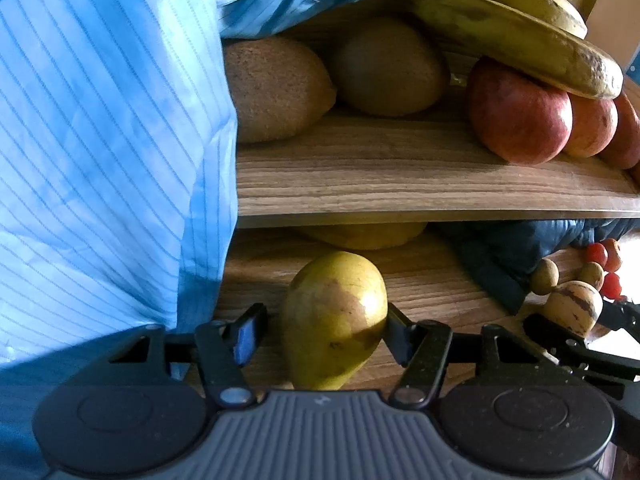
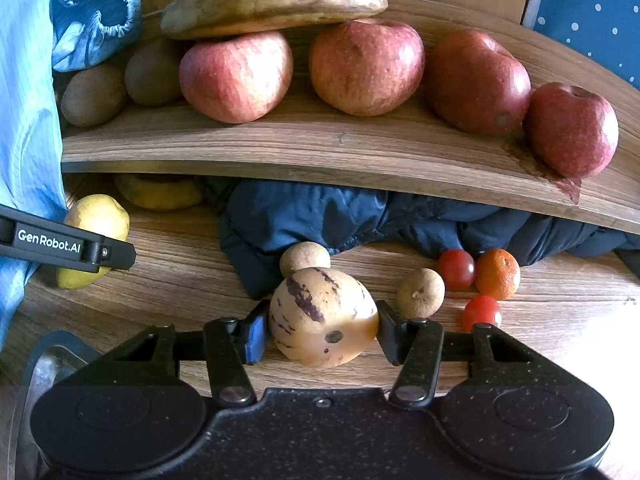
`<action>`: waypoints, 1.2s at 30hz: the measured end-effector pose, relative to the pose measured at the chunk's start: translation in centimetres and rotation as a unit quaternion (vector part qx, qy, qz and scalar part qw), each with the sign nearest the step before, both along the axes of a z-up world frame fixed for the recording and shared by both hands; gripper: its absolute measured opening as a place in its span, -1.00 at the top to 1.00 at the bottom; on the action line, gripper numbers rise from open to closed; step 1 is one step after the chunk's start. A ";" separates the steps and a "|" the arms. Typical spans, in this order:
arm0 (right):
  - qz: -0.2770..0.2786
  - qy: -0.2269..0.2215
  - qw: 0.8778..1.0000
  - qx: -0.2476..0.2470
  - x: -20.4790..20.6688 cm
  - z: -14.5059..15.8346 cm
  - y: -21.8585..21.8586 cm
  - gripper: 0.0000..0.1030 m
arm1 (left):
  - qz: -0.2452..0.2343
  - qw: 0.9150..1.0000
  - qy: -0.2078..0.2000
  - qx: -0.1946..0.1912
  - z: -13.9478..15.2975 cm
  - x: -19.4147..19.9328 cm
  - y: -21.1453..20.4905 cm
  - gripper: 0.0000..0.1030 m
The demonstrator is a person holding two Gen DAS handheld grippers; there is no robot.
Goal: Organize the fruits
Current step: 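Close left tool on the pear while right tool closes on the pepino, then lift the pear with left tool while right tool carries the pepino toward the tray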
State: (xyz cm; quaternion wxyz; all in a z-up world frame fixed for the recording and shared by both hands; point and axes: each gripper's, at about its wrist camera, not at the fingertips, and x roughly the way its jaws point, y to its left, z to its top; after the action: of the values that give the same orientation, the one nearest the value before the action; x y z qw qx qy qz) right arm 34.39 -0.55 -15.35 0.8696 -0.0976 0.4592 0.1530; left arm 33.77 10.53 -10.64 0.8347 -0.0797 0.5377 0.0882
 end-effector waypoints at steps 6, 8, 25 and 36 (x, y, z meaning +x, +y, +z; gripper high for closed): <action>-0.003 -0.001 1.000 -0.001 -0.3 0.0 0.0 -0.08 | -0.003 1.000 -0.005 -0.006 0.4 -0.3 0.0 -0.09; -0.004 -0.001 1.000 -0.001 -0.5 0.0 0.0 -0.07 | -0.002 1.000 -0.005 -0.007 0.4 -0.4 0.1 -0.09; 0.011 -0.006 1.000 0.024 -3.1 1.3 -0.2 -0.07 | -0.015 1.000 -0.009 -0.023 1.3 -3.5 -0.7 -0.09; 0.053 -0.009 0.998 0.035 -6.0 2.9 0.2 -0.07 | 0.002 0.999 -0.024 -0.024 3.1 -7.0 -1.9 -0.09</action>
State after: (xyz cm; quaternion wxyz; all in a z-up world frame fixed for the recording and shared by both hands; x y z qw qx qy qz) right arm 28.42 -0.35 -12.46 0.8675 -0.0923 0.4395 0.2139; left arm 26.73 8.68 -7.58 0.8453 -0.1029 0.5190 0.0744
